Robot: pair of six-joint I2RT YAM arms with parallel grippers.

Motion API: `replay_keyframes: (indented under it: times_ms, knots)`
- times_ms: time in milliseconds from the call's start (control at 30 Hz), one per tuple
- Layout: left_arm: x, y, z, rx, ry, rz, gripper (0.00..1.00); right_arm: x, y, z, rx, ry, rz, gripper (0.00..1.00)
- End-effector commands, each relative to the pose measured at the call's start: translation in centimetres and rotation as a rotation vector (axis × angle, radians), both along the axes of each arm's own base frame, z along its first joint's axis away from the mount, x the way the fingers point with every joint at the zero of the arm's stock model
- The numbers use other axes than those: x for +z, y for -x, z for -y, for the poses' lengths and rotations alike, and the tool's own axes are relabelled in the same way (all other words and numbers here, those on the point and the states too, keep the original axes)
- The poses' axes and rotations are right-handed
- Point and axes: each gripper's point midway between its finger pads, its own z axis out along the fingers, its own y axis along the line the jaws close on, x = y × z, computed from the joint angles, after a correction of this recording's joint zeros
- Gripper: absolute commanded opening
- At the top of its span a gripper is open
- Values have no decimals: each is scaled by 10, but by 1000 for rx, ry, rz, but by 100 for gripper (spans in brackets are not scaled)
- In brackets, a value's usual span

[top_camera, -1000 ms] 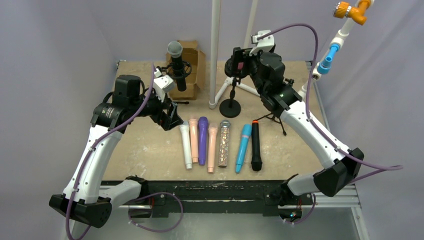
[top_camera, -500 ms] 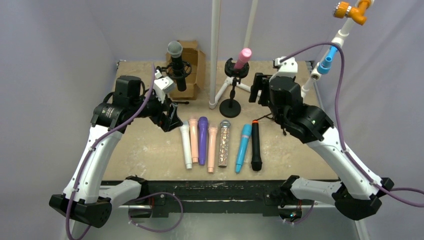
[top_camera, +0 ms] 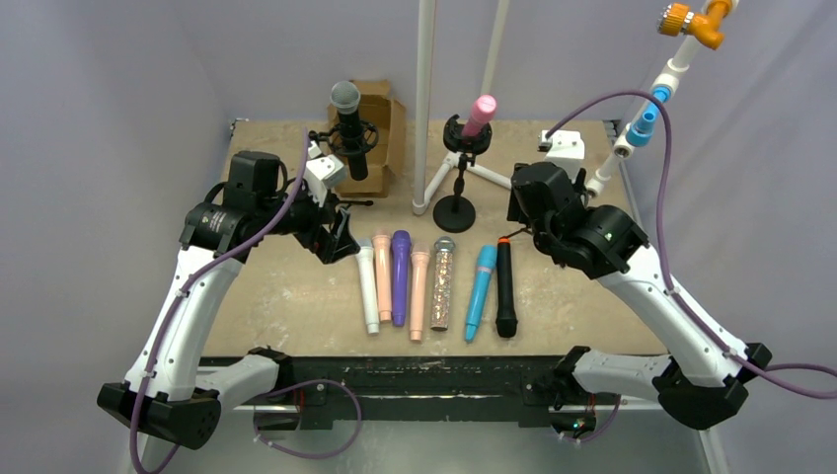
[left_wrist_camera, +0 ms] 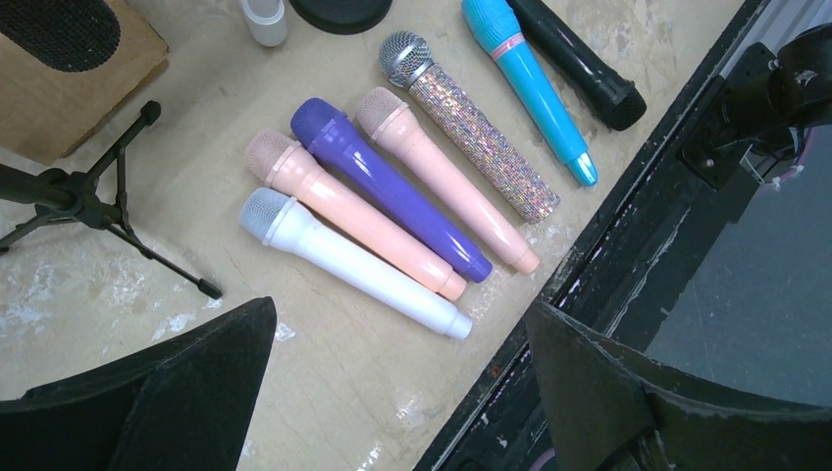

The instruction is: Attach the microphones to the stand

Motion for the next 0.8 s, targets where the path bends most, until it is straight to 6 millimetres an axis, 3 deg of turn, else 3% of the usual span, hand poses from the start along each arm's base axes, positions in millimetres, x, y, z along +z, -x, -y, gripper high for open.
replay_keyframes:
  times_ms: [0, 300, 433, 767]
  knots:
    - [12, 1, -1, -8, 13, 40, 100, 7, -3, 10, -79, 12, 28, 64]
    - [7, 3, -1, -9, 11, 30, 100, 19, -16, 16, -128, 45, 71, 63]
    - [7, 3, -1, -10, 10, 33, 100, 27, -21, 7, -90, 18, 108, 62]
    - [8, 2, 0, -10, 13, 30, 100, 10, -36, 26, -174, 127, 66, 61]
